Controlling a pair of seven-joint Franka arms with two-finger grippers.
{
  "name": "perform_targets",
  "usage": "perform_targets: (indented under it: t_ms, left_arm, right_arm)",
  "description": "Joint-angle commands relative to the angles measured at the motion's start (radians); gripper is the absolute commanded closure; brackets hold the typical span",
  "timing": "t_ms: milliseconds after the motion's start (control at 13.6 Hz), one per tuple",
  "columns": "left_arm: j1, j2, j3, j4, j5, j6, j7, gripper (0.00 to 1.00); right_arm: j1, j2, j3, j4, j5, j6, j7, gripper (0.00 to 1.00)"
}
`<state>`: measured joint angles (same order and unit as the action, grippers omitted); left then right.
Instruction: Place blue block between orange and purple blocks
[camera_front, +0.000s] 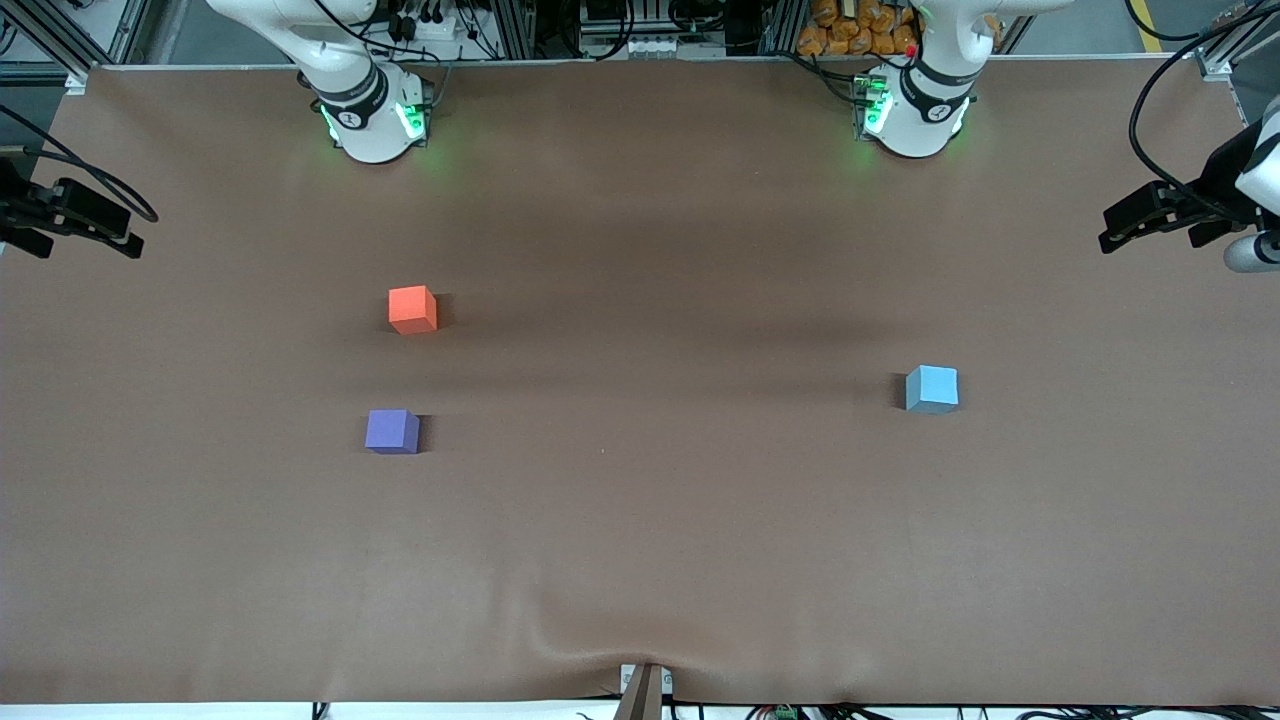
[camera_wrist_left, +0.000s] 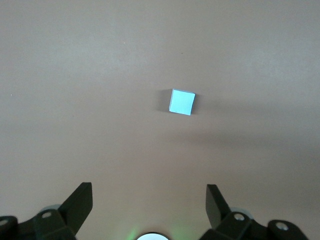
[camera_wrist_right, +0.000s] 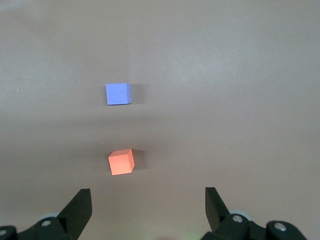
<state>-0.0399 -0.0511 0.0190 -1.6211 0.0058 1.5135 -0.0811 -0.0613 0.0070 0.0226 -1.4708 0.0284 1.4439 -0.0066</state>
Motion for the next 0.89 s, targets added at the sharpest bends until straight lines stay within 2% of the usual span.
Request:
perform_targets:
  t_ms: [0, 221, 516, 811]
  left_arm:
    - [0.002, 0.004, -0.004, 0.018, -0.007, -0.006, 0.001, 0.00]
    - [0.002, 0.005, -0.010, 0.006, -0.004, 0.014, 0.003, 0.00]
    - [0.002, 0.005, -0.024, -0.048, -0.006, 0.105, -0.005, 0.00]
    - [-0.003, 0.071, -0.056, -0.049, -0.006, 0.160, -0.005, 0.00]
  right_arm:
    - [0.003, 0.008, 0.000, 0.020, -0.007, -0.003, 0.002, 0.00]
    - [0.005, 0.008, 0.000, 0.020, -0.008, -0.003, 0.002, 0.00]
    - [0.003, 0.008, 0.000, 0.018, -0.005, 0.001, 0.002, 0.00]
    - [0.026, 0.010, 0.000, 0.018, -0.005, 0.007, 0.005, 0.00]
